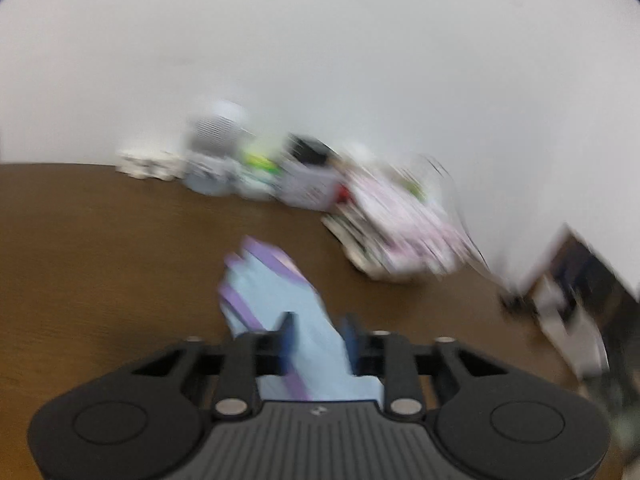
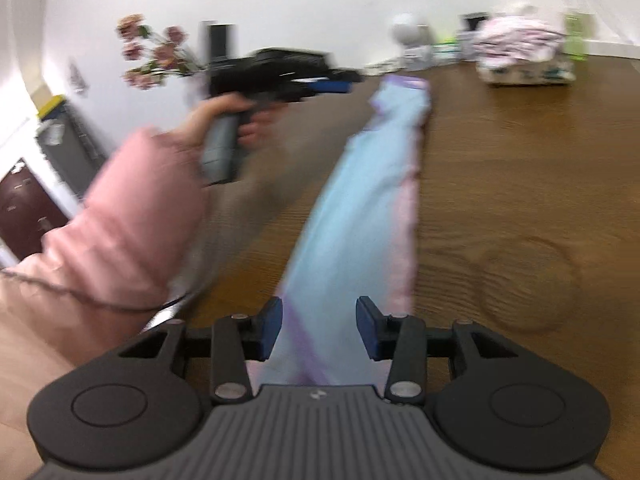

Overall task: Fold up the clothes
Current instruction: 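Lay the garment end down and open both grippers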

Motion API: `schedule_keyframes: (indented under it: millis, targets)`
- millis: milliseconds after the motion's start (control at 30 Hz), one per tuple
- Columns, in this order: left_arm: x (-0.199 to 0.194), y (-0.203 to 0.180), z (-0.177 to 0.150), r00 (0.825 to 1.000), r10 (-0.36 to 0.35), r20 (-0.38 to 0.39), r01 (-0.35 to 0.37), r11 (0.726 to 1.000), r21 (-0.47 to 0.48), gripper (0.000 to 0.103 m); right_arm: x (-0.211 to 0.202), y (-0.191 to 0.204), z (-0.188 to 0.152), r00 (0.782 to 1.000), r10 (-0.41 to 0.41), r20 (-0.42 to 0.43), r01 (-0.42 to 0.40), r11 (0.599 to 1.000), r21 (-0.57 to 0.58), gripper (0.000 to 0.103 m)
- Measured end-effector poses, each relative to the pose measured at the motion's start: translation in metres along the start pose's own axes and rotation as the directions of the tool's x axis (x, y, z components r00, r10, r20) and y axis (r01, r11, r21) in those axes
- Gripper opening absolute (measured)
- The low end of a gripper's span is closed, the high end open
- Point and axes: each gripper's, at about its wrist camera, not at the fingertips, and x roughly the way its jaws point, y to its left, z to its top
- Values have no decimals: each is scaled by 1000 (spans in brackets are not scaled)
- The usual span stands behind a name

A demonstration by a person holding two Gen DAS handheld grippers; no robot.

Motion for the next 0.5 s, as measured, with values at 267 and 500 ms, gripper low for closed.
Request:
schedule_keyframes:
  millis: [267, 500]
  targets:
    - [2, -31, -50, 986, 109, -127, -99, 992, 83, 5, 6, 13, -27, 996, -73, -48, 66, 989, -131, 37]
    - [-1, -11, -62, 987, 124, -107, -127, 992, -18, 6, 16, 44, -39, 991, -13, -132, -23, 965, -263, 11]
